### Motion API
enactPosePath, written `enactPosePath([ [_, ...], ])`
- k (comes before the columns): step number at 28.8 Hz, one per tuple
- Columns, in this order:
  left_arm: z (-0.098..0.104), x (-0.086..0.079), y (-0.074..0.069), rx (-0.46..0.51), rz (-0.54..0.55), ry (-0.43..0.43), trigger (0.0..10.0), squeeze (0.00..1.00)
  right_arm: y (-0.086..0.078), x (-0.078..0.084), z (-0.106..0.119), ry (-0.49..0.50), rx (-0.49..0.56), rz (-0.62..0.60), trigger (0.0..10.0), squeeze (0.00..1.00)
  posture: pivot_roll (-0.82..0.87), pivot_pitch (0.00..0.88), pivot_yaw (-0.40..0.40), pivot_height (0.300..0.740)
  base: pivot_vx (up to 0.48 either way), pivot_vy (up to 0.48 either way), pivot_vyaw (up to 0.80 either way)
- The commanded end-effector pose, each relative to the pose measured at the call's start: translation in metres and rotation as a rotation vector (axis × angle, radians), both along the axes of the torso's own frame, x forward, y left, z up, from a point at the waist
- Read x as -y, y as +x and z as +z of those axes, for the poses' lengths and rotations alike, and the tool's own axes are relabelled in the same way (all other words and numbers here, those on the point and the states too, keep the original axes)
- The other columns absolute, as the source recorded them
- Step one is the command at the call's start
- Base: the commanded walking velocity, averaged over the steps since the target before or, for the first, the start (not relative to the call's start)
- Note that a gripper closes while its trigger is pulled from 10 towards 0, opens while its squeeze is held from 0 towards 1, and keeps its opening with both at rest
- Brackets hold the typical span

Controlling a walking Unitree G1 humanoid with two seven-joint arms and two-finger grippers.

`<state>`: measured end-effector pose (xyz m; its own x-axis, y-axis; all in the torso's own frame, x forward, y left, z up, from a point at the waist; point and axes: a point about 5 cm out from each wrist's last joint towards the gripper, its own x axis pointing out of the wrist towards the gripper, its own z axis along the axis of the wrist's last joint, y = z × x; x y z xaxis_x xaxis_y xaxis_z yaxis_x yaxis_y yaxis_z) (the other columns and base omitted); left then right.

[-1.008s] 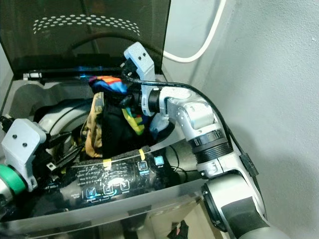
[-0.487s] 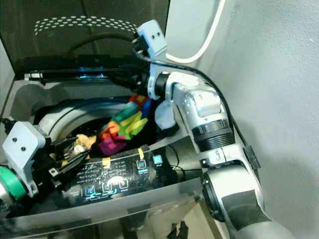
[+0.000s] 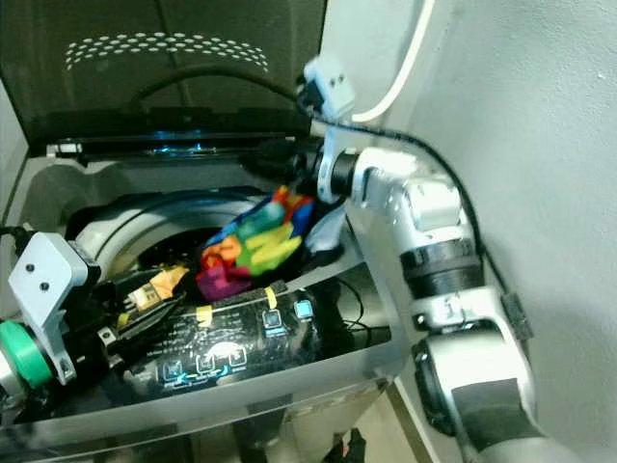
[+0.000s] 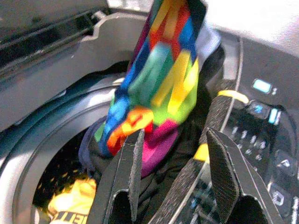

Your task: Clothes washing

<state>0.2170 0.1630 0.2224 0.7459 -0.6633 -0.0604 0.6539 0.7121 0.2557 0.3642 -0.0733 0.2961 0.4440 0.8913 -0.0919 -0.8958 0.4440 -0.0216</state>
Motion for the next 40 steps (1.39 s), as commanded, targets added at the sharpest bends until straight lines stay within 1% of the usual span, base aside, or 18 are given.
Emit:
enactPosePath([
  [1,-0.001,0.002,-0.001,-0.011,-0.026,0.004,10.0,0.00,-0.005,-0.013,0.000,-0.051,0.036,0.046,10.0,1.00,0.19,0.000,0.030,0.740,0.000,0.000,0.00],
  [5,0.000,0.003,-0.001,-0.015,-0.041,0.003,10.0,0.00,-0.010,-0.043,0.000,-0.077,0.049,0.154,10.0,1.00,0.19,0.000,0.039,0.740,0.000,0.000,0.00],
  [6,0.000,0.002,0.000,-0.017,-0.044,0.004,10.0,0.00,-0.009,-0.056,0.009,-0.030,0.062,0.173,10.0,0.00,0.19,0.000,0.041,0.740,0.000,0.000,0.00],
  [8,0.001,0.001,-0.001,-0.016,-0.044,0.005,10.0,0.00,0.000,-0.069,0.037,0.155,0.093,0.096,10.0,0.00,0.19,0.000,0.041,0.740,0.000,0.000,0.00],
  [13,0.002,0.000,-0.001,-0.017,-0.037,0.007,10.0,0.00,0.007,-0.067,0.059,0.287,0.108,-0.007,10.0,0.00,0.20,0.000,0.035,0.740,0.000,0.000,0.00],
  [14,0.002,0.000,-0.001,-0.017,-0.032,0.007,10.0,0.00,0.008,-0.064,0.061,0.297,0.095,-0.007,10.0,1.00,0.21,0.000,0.029,0.740,0.000,0.000,0.00],
  [19,0.002,-0.001,-0.002,-0.018,-0.026,0.008,10.0,0.00,0.009,-0.054,0.061,0.262,0.116,-0.032,10.0,1.00,0.21,0.000,0.029,0.740,0.000,0.000,0.00],
  [20,0.002,-0.001,-0.002,-0.019,-0.027,0.008,10.0,0.00,0.009,-0.052,0.060,0.248,0.128,-0.040,10.0,0.73,0.21,0.000,0.029,0.740,0.000,0.000,0.00],
  [21,0.002,-0.001,-0.001,-0.019,-0.029,0.009,10.0,0.00,0.011,-0.050,0.059,0.215,0.142,-0.044,10.0,0.00,0.20,0.000,0.039,0.740,0.000,0.000,0.00],
  [26,0.002,-0.001,0.000,-0.018,-0.031,0.010,10.0,0.00,0.011,-0.049,0.056,0.182,0.144,-0.020,10.0,0.00,0.20,0.000,0.039,0.740,0.000,0.000,0.00],
  [27,0.001,-0.001,0.002,-0.009,-0.022,0.014,10.0,0.00,0.012,-0.049,0.053,0.156,0.150,-0.005,0.0,0.00,0.19,0.000,0.033,0.740,0.000,0.000,0.00],
  [29,0.001,-0.001,0.002,-0.009,-0.022,0.014,10.0,0.00,0.012,-0.049,0.053,0.156,0.150,-0.005,0.0,0.00,0.19,0.000,0.033,0.740,0.000,0.000,0.00],
  [30,0.001,-0.001,0.003,0.003,-0.004,0.021,10.0,0.00,0.012,-0.048,0.053,0.160,0.156,-0.016,6.5,0.00,0.19,0.000,0.033,0.740,0.000,0.000,0.00],
  [31,0.001,-0.001,0.003,0.003,-0.004,0.021,10.0,0.00,0.012,-0.048,0.053,0.160,0.156,-0.016,6.5,0.00,0.19,0.000,0.033,0.740,0.000,0.000,0.00],
  [32,0.000,-0.007,0.015,0.037,0.112,0.044,10.0,0.00,0.015,-0.043,0.053,0.213,0.157,-0.069,10.0,0.00,0.20,0.000,0.021,0.740,0.000,0.000,0.00],
  [33,0.000,-0.007,0.015,0.037,0.112,0.044,10.0,0.00,0.015,-0.043,0.053,0.213,0.157,-0.069,10.0,0.00,0.20,0.000,0.021,0.740,0.000,0.000,0.00],
  [35,0.001,-0.017,0.036,0.109,0.310,0.060,10.0,0.00,0.020,-0.025,0.050,0.383,0.147,-0.207,10.0,0.00,0.20,0.000,0.021,0.740,0.000,0.000,0.00],
  [40,0.010,-0.014,0.044,0.152,0.390,-0.089,10.0,0.00,0.007,0.011,-0.035,0.427,0.077,-0.535,10.0,0.00,0.17,0.000,-0.010,0.740,0.000,0.000,0.00],
])
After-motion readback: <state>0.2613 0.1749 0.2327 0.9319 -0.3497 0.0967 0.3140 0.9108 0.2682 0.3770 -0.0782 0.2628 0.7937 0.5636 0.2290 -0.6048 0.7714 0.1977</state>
